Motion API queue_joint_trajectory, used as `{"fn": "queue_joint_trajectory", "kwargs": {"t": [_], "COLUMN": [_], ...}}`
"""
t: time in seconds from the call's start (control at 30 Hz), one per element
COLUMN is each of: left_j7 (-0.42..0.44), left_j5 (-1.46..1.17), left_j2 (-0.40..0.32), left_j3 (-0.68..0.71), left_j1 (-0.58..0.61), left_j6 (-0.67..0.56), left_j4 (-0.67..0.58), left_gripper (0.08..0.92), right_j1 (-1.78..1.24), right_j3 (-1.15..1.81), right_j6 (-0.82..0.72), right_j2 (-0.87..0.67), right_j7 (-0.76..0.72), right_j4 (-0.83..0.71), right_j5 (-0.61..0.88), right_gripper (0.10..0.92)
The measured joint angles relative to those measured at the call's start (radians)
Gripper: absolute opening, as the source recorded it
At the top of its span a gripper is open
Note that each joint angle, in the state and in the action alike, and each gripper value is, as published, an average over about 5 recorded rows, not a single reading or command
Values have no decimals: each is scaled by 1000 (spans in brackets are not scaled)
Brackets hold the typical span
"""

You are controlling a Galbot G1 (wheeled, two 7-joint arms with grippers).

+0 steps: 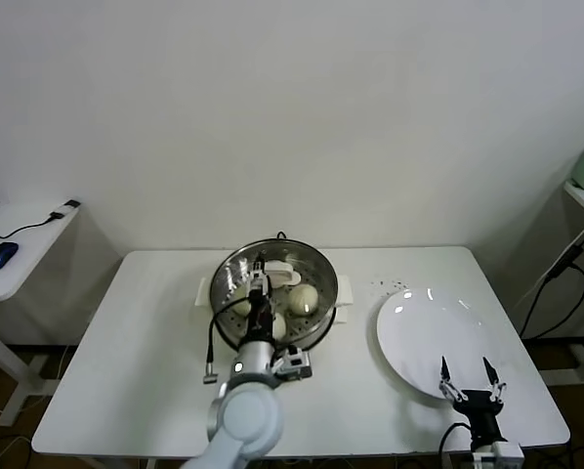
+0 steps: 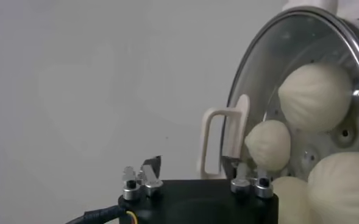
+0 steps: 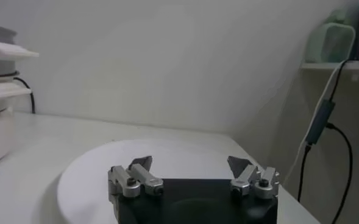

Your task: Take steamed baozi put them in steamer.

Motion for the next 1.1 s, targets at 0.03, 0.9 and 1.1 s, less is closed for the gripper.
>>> {"fn": "queue_joint_trajectory", "kwargs": {"t": [0.03, 0.9, 1.1], "left_j7": [-5, -230, -229], "left_j5": [-14, -1330, -1517], "left_j2": [7, 93, 105], "left_j3": [-3, -617, -667], "left_j1": [8, 337, 373], "left_j6": [-5, -509, -606], "left_j4": [-14, -111, -12], "left_gripper": [701, 823, 823], "right_j1": [1, 29, 31], "right_j3": [-3, -40, -41], "right_j6": [-1, 77, 89], "right_j2": [0, -13, -13], "right_j7": [1, -17, -18], "right_j4": [0, -17, -20], "right_j5": [0, 79, 101], "right_gripper": [823, 823, 823]}}
